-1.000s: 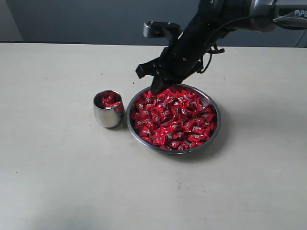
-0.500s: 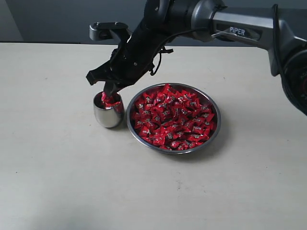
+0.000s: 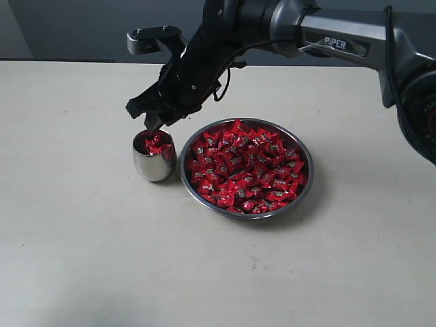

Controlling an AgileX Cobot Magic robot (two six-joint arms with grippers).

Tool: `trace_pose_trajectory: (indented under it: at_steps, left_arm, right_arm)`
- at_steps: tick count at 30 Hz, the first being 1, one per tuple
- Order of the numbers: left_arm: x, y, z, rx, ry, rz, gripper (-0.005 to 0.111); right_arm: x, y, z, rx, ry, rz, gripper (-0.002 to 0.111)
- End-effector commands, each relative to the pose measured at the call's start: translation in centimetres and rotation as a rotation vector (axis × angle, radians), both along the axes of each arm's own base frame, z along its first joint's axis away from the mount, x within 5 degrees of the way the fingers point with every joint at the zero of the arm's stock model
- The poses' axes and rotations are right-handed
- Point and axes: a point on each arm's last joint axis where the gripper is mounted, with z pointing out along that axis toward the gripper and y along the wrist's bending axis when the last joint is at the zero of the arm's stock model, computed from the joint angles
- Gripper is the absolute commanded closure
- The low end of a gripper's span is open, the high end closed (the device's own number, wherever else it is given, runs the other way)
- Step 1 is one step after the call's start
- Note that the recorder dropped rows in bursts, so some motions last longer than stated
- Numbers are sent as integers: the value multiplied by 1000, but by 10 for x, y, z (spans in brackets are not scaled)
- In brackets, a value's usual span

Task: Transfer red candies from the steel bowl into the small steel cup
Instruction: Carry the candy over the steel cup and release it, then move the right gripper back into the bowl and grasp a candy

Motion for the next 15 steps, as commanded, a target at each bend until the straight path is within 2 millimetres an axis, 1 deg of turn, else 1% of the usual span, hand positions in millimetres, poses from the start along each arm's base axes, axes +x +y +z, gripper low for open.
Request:
trace_pose_trajectory:
  at_steps: [1, 3, 6, 15]
  left_arm:
    - [0, 0, 0, -2, -4, 3, 106]
    - [0, 0, 0, -2, -4, 3, 106]
    - [0, 0, 0, -2, -4, 3, 106]
    - [0, 0, 0, -2, -4, 3, 106]
  right_arm:
    - [3, 1, 15, 49, -35, -51, 71]
    - [3, 0, 16, 52, -30, -53, 71]
    - [3, 0, 17, 52, -3, -104, 71]
    - [-6, -11, 37, -10, -2, -77, 71]
